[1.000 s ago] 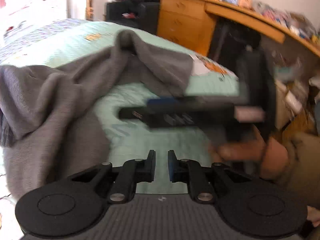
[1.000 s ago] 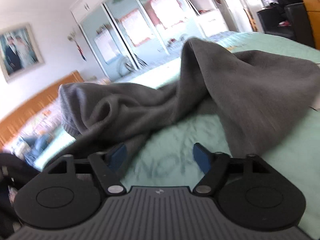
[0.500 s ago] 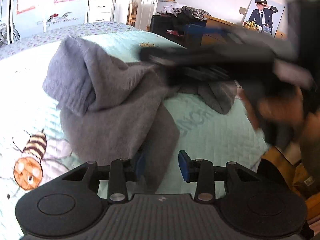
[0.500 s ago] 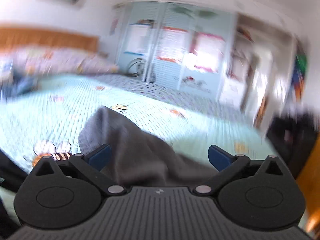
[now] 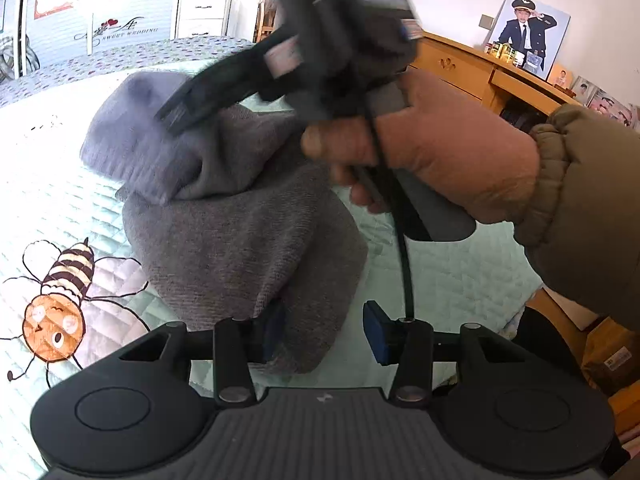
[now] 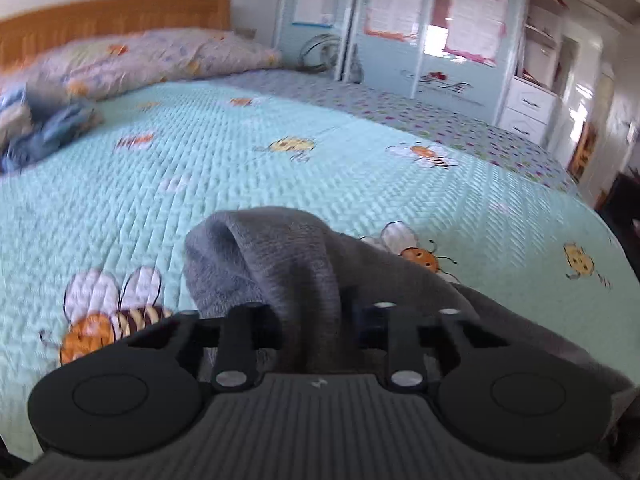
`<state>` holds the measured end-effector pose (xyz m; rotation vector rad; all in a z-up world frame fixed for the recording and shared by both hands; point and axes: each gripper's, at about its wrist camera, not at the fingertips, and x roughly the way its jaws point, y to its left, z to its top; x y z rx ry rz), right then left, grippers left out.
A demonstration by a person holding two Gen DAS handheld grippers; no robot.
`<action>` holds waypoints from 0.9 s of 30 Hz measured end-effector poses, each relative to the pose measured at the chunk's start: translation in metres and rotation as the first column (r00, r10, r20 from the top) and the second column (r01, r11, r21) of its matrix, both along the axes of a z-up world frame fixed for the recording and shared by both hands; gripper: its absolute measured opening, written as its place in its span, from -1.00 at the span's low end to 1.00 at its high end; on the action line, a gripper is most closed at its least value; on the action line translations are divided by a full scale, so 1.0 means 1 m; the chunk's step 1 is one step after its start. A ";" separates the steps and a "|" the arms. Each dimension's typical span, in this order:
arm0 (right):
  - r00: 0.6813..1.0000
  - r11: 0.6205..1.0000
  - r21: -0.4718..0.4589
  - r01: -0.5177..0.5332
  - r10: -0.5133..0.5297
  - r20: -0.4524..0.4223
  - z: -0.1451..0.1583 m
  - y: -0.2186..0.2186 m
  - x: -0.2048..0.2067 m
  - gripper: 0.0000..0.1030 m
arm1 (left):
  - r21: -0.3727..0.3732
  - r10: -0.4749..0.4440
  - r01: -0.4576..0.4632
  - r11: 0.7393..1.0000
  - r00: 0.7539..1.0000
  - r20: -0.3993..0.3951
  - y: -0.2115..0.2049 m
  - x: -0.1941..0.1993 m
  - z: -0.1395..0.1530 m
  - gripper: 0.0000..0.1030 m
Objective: Fold clothes
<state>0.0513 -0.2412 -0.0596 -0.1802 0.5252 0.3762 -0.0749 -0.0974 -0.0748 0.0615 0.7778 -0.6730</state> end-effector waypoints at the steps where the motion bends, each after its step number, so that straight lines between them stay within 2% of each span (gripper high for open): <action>1: 0.999 0.999 0.045 0.025 -0.026 0.021 0.006 -0.011 -0.004 -0.72 | -0.002 0.001 -0.001 1.000 1.000 -0.003 0.001 0.000 0.000 -0.04; 3: 0.992 0.987 0.139 0.081 -0.093 0.082 0.025 -0.039 -0.021 -0.74 | -0.002 0.006 -0.006 1.000 1.000 -0.005 -0.001 0.001 -0.003 0.02; 6: 0.960 0.948 0.263 0.179 -0.227 0.163 0.052 -0.097 -0.057 -0.76 | 0.006 0.015 -0.015 1.000 1.000 0.007 -0.003 0.001 -0.004 0.14; 9: 0.920 0.883 0.378 0.278 -0.358 0.161 0.060 -0.166 -0.099 -0.77 | -0.006 0.009 -0.009 1.000 1.000 0.008 -0.006 0.001 -0.001 0.14; 11: 0.894 0.841 0.421 0.340 -0.428 0.133 0.051 -0.205 -0.129 -0.77 | -0.018 0.002 -0.002 1.000 1.000 0.005 -0.008 0.002 0.002 0.14; 14: 0.862 0.804 0.406 0.434 -0.502 0.071 0.019 -0.243 -0.168 -0.77 | -0.021 -0.008 0.008 1.000 1.000 0.001 -0.014 0.001 0.003 0.16; 18: 0.832 0.748 0.393 0.536 -0.546 -0.096 -0.048 -0.261 -0.188 -0.77 | -0.012 -0.023 0.023 1.000 1.000 -0.018 -0.024 0.000 0.002 0.16; 21: 0.813 0.717 0.394 0.575 -0.553 -0.180 -0.078 -0.266 -0.200 -0.76 | 0.001 -0.023 0.023 1.000 0.999 -0.029 -0.030 0.000 0.002 0.16; 24: 0.818 0.710 0.415 0.569 -0.542 -0.194 -0.085 -0.268 -0.211 -0.66 | 0.005 -0.016 0.016 1.000 0.999 -0.030 -0.029 -0.001 0.006 0.17; 25: 0.817 0.707 0.421 0.569 -0.544 -0.190 -0.083 -0.269 -0.216 -0.52 | 0.001 -0.013 0.013 1.000 0.999 -0.032 -0.030 0.000 0.008 0.17; 27: 0.808 0.697 0.426 0.577 -0.563 -0.173 -0.077 -0.276 -0.227 -0.37 | -0.010 -0.004 0.004 1.000 0.999 -0.038 -0.030 0.001 0.007 0.17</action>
